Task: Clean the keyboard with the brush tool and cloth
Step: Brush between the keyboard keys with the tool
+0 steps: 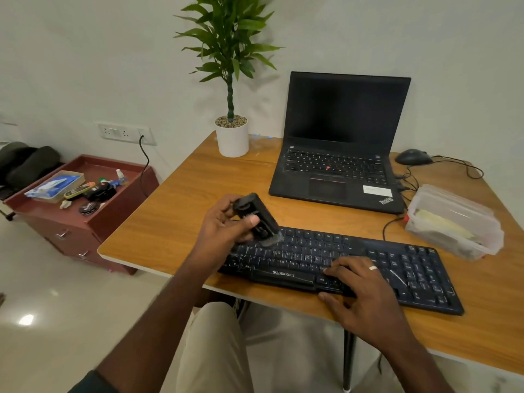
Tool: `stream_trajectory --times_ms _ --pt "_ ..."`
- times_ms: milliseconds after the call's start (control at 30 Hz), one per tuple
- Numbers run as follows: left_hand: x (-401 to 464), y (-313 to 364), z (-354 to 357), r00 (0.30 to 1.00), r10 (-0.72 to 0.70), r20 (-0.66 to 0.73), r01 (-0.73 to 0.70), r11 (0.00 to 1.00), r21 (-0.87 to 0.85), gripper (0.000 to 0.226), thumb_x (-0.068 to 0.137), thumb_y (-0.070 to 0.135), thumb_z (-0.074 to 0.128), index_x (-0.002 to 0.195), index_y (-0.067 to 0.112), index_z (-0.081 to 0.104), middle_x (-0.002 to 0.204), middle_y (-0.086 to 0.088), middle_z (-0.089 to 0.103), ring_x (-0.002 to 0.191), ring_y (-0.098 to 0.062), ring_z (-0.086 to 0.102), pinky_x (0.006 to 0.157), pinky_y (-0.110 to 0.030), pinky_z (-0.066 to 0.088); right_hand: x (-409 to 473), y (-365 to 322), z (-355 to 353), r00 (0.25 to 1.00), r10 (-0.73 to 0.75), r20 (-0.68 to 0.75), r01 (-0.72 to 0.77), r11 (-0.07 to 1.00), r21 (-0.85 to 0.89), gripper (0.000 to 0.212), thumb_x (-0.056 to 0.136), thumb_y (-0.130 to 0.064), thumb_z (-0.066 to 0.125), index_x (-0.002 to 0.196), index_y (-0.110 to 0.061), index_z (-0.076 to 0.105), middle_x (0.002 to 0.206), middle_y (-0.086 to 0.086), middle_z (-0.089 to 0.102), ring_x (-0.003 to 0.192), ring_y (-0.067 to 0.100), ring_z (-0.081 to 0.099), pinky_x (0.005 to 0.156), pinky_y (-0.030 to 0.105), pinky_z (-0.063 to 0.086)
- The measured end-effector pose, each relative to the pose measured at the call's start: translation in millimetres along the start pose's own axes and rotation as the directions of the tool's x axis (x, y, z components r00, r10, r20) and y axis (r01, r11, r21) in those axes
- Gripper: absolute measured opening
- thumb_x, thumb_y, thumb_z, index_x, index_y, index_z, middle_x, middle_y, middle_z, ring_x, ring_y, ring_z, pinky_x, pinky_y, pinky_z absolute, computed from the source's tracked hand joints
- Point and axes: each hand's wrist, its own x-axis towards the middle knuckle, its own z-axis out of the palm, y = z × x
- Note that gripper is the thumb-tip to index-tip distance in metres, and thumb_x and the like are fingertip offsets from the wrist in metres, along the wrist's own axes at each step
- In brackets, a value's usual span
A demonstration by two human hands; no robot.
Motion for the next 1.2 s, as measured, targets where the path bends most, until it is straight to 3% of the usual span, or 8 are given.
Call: stream_trajectory --times_ms 100,267,467,567,667,833,1100,1200 --pt "-2 12 -30 0.999 0.034 -0.035 -0.032 0.998 0.051 0.028 0.086 -0.011 0.063 0.109 0.004 0.056 0.098 0.006 0.072 0.093 -0.020 0.073 0.071 -0.031 0.062 0 1 0 1.000 -0.004 0.000 0.004 1.000 0.003 0.042 0.082 -0.053 0.065 0.109 -0.021 0.071 0.112 -0.009 0.059 0.106 0.013 0.053 0.084 0.034 0.051" --pt "-6 19 -63 0.998 0.015 0.058 -0.026 0.981 0.194 0.026 0.081 -0.011 0.066 0.103 0.000 0.057 0.095 0.004 0.070 0.082 -0.019 0.073 0.074 -0.033 0.062 0 1 1 1.000 -0.002 0.003 0.002 1.000 -0.018 0.041 0.080 -0.051 0.070 0.109 -0.022 0.070 0.112 -0.009 0.059 0.106 0.012 0.052 0.085 0.033 0.049" --pt "-1 2 -15 0.985 -0.051 0.165 0.021 0.984 0.179 0.029 0.083 -0.007 0.070 0.108 -0.003 0.056 0.105 -0.008 0.070 0.084 -0.028 0.074 0.070 -0.035 0.062 -1 0 0 1.000 -0.005 0.004 0.005 1.000 -0.005 0.041 0.084 -0.054 0.065 0.111 -0.023 0.069 0.113 -0.010 0.059 0.108 0.010 0.051 0.086 0.033 0.049" --pt "4 -3 21 0.972 -0.043 0.231 0.000 0.983 0.183 0.030 0.085 -0.011 0.069 0.109 0.000 0.056 0.106 -0.013 0.067 0.084 -0.021 0.075 0.066 -0.027 0.060 -1 0 -1 1.000 -0.002 0.006 0.002 1.000 0.007 0.041 0.084 -0.053 0.065 0.111 -0.022 0.070 0.113 -0.010 0.059 0.108 0.010 0.052 0.086 0.035 0.051" --pt "5 -1 36 0.987 0.007 0.160 -0.024 0.994 0.104 0.029 0.085 -0.013 0.066 0.108 0.001 0.056 0.106 -0.013 0.065 0.080 -0.017 0.075 0.067 -0.024 0.059 -1 -1 -2 1.000 0.001 0.007 -0.001 1.000 0.015 0.040 0.083 -0.052 0.066 0.111 -0.023 0.070 0.113 -0.010 0.059 0.108 0.011 0.052 0.086 0.037 0.052" --pt "-1 11 -10 0.998 0.054 -0.012 -0.052 0.990 0.129 0.027 0.085 -0.006 0.068 0.108 0.006 0.059 0.105 -0.002 0.072 0.092 -0.026 0.075 0.073 -0.039 0.063 -1 -1 -2 1.000 -0.006 -0.001 0.006 1.000 0.025 0.040 0.083 -0.050 0.067 0.111 -0.022 0.070 0.112 -0.010 0.059 0.107 0.011 0.053 0.085 0.037 0.052" --pt "-13 8 -57 0.999 0.034 -0.025 -0.028 0.977 0.211 0.026 0.085 -0.014 0.065 0.108 -0.011 0.053 0.098 -0.009 0.067 0.078 -0.024 0.075 0.066 -0.031 0.062 -1 0 -1 1.000 -0.017 -0.004 0.017 1.000 0.019 0.040 0.084 -0.052 0.066 0.109 -0.021 0.070 0.112 -0.009 0.059 0.106 0.014 0.054 0.085 0.037 0.052" --pt "-10 4 -37 1.000 0.011 0.017 -0.014 0.983 0.184 0.028 0.085 -0.008 0.067 0.111 -0.007 0.055 0.104 -0.010 0.069 0.081 -0.032 0.075 0.064 -0.041 0.063 -1 1 -1 1.000 -0.016 -0.001 0.016 1.000 0.019 0.040 0.084 -0.051 0.066 0.109 -0.021 0.070 0.112 -0.009 0.059 0.106 0.014 0.054 0.085 0.038 0.052"
